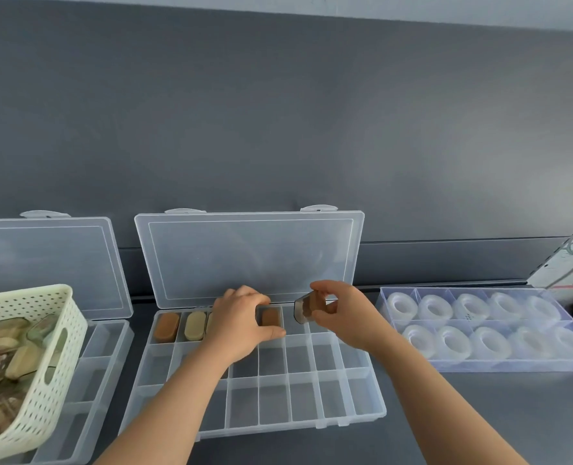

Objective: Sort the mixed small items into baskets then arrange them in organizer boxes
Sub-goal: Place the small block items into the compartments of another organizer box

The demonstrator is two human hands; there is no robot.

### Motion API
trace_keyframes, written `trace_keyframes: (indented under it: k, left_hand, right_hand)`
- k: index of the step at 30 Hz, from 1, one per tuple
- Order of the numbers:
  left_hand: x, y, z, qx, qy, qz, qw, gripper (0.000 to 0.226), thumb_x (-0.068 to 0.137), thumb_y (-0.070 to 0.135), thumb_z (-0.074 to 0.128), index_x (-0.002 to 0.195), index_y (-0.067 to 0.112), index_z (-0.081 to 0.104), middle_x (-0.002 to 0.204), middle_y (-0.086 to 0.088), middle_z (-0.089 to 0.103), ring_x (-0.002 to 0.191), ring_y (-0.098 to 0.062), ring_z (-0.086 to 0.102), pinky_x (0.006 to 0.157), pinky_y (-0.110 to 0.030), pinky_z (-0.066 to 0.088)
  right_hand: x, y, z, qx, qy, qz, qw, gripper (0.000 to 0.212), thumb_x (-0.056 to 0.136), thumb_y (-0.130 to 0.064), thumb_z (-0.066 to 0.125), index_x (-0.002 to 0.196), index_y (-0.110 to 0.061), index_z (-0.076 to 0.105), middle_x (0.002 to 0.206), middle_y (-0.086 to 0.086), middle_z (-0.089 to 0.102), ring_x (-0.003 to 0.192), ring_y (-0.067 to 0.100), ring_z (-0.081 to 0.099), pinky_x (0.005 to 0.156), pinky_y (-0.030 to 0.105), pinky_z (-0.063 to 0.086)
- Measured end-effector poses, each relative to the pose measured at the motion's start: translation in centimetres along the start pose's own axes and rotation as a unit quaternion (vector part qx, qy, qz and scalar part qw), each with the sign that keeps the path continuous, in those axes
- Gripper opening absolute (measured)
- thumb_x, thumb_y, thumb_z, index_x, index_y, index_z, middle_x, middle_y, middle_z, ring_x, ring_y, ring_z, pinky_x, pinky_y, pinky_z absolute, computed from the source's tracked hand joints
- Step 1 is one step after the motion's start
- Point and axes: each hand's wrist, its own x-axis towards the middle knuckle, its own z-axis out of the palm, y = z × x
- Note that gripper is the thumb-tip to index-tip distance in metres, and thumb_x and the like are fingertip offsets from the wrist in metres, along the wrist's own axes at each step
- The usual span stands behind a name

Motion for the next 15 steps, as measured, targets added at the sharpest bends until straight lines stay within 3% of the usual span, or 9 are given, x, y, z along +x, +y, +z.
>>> trace_keyframes:
  k: [3, 11, 15]
  left_hand:
    - [-0.1, -0.3, 0.0, -0.013, -0.001, 0.003, 1.0, 0.063, 0.071, 0.058, 0.071, 0.125, 0.028, 0.058, 0.125, 0.01, 0.052, 0.114, -0.016, 0.045, 0.096, -0.033, 0.037]
    - [-0.6, -0.6, -0.2, -0.03, 0.002, 0.006, 1.0, 0.052, 0.08, 0.05, 0.068, 0.126, 0.028, 0.058, 0.127, 0.01, 0.052, 0.118, -0.015, 0.043, 0.1, -0.036, 0.036]
    - [-0.7, -0.5, -0.4, -0.016, -0.013, 0.02, 1.0, 0.045, 0.085, 0.045, 0.063, 0.127, 0.029, 0.057, 0.129, 0.01, 0.049, 0.12, -0.016, 0.04, 0.102, -0.037, 0.035]
  right_hand:
    - [0.4, -0.2, 0.4, -0.022, -0.002, -0.007, 1.0, 0.053, 0.08, -0.016, 0.067, 0.13, -0.02, 0.051, 0.122, -0.002, 0.059, 0.092, 0.015, 0.063, 0.068, 0.016, 0.048]
    - [1.2, -1.3, 2.2, -0.171, -0.047, -0.047, 0.983, 0.035, 0.083, -0.022, 0.065, 0.117, -0.015, 0.061, 0.118, 0.003, 0.056, 0.096, 0.023, 0.059, 0.085, 0.031, 0.052]
    - [1.7, -1.4, 2.8, -0.203, -0.063, -0.047, 0.976, 0.035, 0.084, -0.026, 0.064, 0.117, -0.014, 0.061, 0.12, 0.004, 0.051, 0.1, 0.021, 0.054, 0.086, 0.027, 0.049]
